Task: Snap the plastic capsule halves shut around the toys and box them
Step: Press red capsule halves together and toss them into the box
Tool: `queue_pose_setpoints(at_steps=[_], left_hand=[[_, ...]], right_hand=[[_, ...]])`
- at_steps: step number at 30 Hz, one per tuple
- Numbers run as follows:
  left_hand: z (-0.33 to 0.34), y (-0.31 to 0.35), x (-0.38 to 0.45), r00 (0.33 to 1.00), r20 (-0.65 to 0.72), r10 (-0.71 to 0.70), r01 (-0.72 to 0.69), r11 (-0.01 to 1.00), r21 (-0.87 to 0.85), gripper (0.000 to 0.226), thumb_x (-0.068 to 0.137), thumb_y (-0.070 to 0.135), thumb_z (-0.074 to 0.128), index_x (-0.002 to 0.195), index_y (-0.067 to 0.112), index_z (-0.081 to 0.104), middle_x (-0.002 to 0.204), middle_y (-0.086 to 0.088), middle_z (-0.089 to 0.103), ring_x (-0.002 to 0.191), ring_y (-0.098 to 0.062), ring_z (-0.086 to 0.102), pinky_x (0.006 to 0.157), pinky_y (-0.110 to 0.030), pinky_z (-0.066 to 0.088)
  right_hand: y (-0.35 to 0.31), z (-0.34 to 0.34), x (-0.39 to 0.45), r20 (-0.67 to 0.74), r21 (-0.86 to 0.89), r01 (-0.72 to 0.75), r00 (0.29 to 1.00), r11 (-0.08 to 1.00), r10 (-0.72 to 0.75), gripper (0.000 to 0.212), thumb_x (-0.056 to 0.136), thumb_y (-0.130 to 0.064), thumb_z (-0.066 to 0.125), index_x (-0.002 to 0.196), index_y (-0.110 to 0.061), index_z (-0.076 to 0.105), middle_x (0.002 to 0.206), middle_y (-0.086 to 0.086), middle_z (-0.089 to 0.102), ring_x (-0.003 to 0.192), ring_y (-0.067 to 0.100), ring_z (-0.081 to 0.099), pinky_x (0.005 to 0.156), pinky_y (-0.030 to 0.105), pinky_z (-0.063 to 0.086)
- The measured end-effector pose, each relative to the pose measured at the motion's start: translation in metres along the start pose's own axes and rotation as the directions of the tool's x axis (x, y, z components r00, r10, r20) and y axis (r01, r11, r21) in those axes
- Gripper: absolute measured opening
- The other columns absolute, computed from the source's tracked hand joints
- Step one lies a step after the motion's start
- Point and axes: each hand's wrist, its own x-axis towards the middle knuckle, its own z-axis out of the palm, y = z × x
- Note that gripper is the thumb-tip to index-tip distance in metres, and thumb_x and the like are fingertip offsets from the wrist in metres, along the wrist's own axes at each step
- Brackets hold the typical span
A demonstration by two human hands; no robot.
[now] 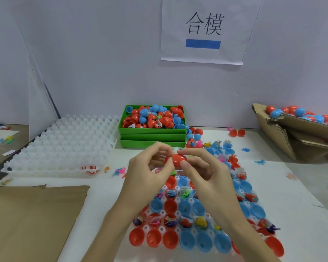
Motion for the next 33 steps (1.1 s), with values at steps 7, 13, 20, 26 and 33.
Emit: queue_pose_setpoints(at_steps=[7,13,20,26,33], left_hand=[[0.002,0.001,-0.002,0.996,-0.070,-0.047,0.040,0.995,-0.096,0.015,0.090,0.004,0.078,0.089,0.017,0.071,0.088,0.008,0.076,0.091,-0.012,0.075,0.078,-0.023,0.062],[0.005,0.003,-0.003,0.996,-0.091,0.010,-0.021,0.992,-0.124,0.019,0.094,0.008,0.076,0.110,0.017,0.078,0.097,0.012,0.079,0.096,-0.007,0.076,0.085,-0.024,0.061],[0.001,0.006,-0.003,0.994,-0.005,0.110,-0.109,0.982,-0.155,0.044,0.086,0.021,0.079,0.129,0.021,0.073,0.116,0.010,0.077,0.107,-0.014,0.075,0.094,-0.021,0.057],[0.000,0.005,-0.004,0.991,-0.076,0.106,-0.115,0.985,-0.131,0.043,0.076,0.022,0.085,0.119,0.019,0.078,0.106,0.012,0.080,0.098,-0.008,0.077,0.091,-0.023,0.060],[0.000,0.006,-0.005,0.980,-0.113,0.166,-0.164,0.986,0.027,0.044,0.076,0.023,0.088,0.119,0.018,0.079,0.109,0.011,0.079,0.100,-0.008,0.075,0.092,-0.028,0.061]], right_hand=[[0.000,0.000,0.001,-0.023,-0.009,0.027,0.999,1.000,-0.027,0.022,0.096,-0.014,0.072,0.116,-0.022,0.074,0.103,-0.008,0.079,0.099,0.015,0.076,0.082,0.024,0.061],[-0.002,-0.002,0.002,-0.070,-0.001,0.055,0.996,0.998,-0.055,0.021,0.095,-0.016,0.072,0.114,-0.023,0.075,0.104,-0.010,0.078,0.102,0.011,0.075,0.085,0.020,0.059],[-0.008,-0.008,0.002,-0.115,0.072,0.063,0.992,0.995,-0.054,0.021,0.097,-0.016,0.069,0.117,-0.018,0.075,0.106,-0.006,0.079,0.103,0.013,0.076,0.087,0.020,0.058],[-0.010,-0.004,0.000,-0.105,0.051,0.109,0.989,0.993,-0.103,0.022,0.098,-0.014,0.067,0.119,-0.018,0.074,0.108,-0.008,0.078,0.106,0.012,0.074,0.087,0.018,0.058],[-0.008,-0.002,0.000,-0.092,0.067,0.081,0.993,0.994,-0.075,0.023,0.099,-0.015,0.065,0.120,-0.018,0.074,0.105,-0.005,0.079,0.098,0.017,0.077,0.085,0.024,0.061]])
